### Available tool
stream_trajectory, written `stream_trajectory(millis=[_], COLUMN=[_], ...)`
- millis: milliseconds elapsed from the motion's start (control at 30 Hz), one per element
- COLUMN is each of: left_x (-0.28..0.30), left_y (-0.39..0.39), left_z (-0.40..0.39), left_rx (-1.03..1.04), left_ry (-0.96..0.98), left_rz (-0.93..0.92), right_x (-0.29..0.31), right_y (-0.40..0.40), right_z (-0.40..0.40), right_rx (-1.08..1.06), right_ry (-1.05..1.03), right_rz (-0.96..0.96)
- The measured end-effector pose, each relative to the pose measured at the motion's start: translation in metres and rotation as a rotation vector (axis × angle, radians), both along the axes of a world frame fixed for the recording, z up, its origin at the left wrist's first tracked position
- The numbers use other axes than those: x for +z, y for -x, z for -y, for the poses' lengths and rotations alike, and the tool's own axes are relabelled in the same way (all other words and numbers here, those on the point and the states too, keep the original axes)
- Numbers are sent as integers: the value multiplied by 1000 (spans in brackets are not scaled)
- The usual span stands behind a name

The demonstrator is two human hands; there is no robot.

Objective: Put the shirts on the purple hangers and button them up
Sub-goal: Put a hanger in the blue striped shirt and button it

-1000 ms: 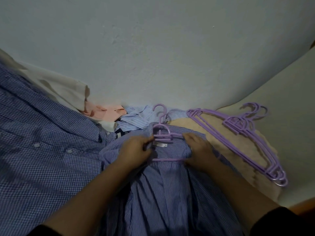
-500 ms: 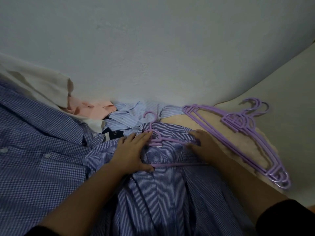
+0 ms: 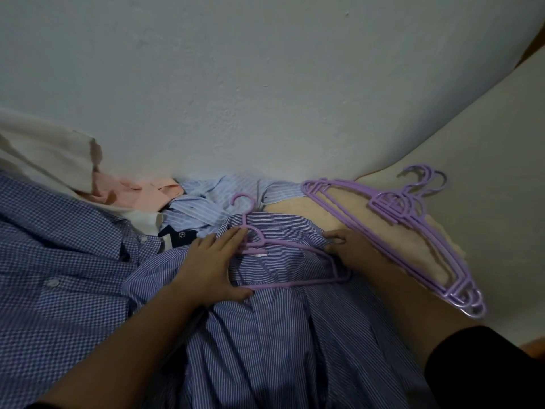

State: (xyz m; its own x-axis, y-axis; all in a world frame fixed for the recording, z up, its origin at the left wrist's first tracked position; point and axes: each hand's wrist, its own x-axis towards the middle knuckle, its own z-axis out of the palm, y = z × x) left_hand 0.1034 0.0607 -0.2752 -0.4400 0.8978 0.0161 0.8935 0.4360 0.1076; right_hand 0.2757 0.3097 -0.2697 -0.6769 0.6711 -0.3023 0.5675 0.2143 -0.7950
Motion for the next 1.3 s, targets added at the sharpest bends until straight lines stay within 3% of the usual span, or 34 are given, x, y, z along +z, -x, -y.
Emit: stream_trajectory(millis=[167,600,867,1133,1300], left_x=[21,73,91,40,10], left_y=[2,-17,-17,-25,-65], left_z=[7,10,-27,-27,10], left_rx=[25,123,257,248,406], left_ry=[-96,8,-209,-133,-351], left_rz=[31,19,-54,76,139], right_x=[15,105,102,30,15], right_y=[-7,-3,19,7,-16], right_z=[-7,11,78,82,87], right_rx=[-98,-57,-37,-23,79], right_ry=[-97,-232,-41,56,59], right_rz=[-148,-397,-574,-394,-276])
